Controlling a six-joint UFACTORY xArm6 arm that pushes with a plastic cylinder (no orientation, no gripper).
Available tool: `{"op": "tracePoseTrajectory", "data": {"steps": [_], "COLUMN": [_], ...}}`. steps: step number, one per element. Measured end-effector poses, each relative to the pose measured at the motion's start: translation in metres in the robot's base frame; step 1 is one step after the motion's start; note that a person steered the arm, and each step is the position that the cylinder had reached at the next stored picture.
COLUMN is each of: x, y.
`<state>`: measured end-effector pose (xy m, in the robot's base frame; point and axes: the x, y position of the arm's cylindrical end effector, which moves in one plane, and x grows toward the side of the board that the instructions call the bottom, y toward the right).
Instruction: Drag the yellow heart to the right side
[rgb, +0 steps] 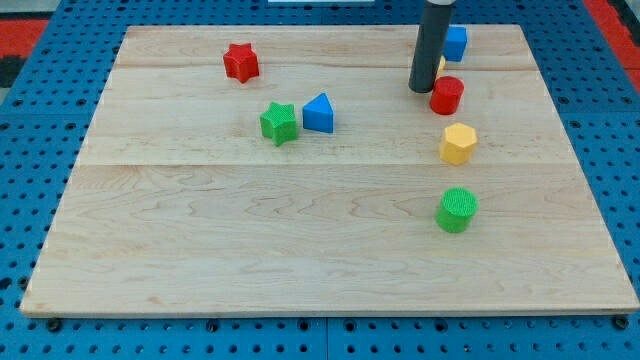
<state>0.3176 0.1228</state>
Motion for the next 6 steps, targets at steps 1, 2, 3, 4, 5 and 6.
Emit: {"op": "tracePoseTrajectory", "data": {"steps": [1, 2, 3, 4, 5, 6], "x": [0.0, -0.015, -0.03, -0.031, -0.031, -0.031], "y": [-0.044, -0.036, -0.028, -0.013, -0.011, 0.004]}}
